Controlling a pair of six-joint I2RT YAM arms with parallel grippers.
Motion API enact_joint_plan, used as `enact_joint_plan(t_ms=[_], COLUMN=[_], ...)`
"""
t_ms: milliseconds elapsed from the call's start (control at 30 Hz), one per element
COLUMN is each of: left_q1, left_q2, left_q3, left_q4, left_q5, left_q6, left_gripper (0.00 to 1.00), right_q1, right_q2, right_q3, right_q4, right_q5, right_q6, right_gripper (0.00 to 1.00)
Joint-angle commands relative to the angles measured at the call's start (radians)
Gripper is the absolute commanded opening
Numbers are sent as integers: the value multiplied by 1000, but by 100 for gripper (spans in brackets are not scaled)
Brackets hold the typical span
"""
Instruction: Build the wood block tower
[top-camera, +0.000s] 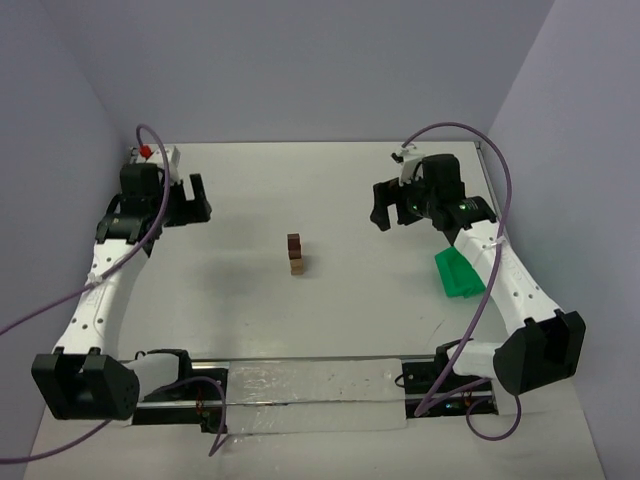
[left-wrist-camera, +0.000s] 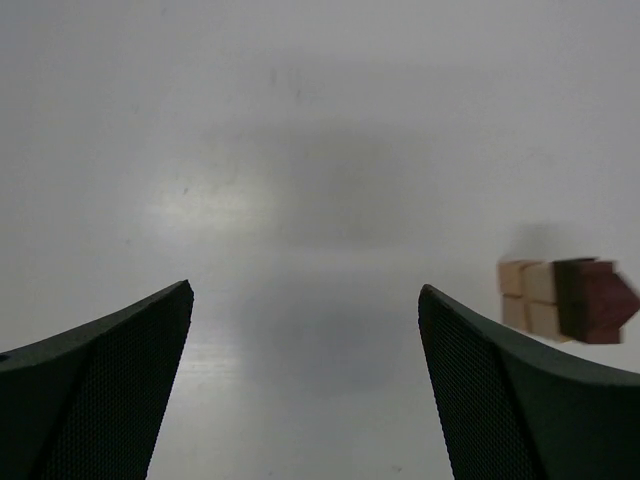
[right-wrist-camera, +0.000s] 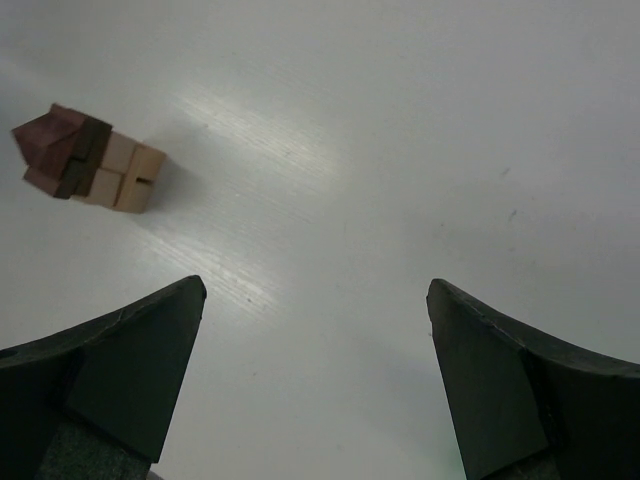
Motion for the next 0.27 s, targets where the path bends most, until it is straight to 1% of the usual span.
enact_joint_plan(t_ms=[0,67,100,233], left_q1=[81,84,86,132], left_q2=[-120,-137,-144,-150], left_q3=[-160,-223,-227,-267], left_q4=[76,101,110,128], left_q5=[71,39,35,75], left_q6=[141,140,141,142], left_gripper=[99,99,99,99], right_q1=[-33,-52,-59,-66], right_q2=[-25,-52,-74,-134], right_q3=[-51,-93,-99,-168], right_q4=[68,95,112,155], right_q5=[121,95,93,120], right_q6=[92,130,139,152], right_gripper=[100,100,100,100])
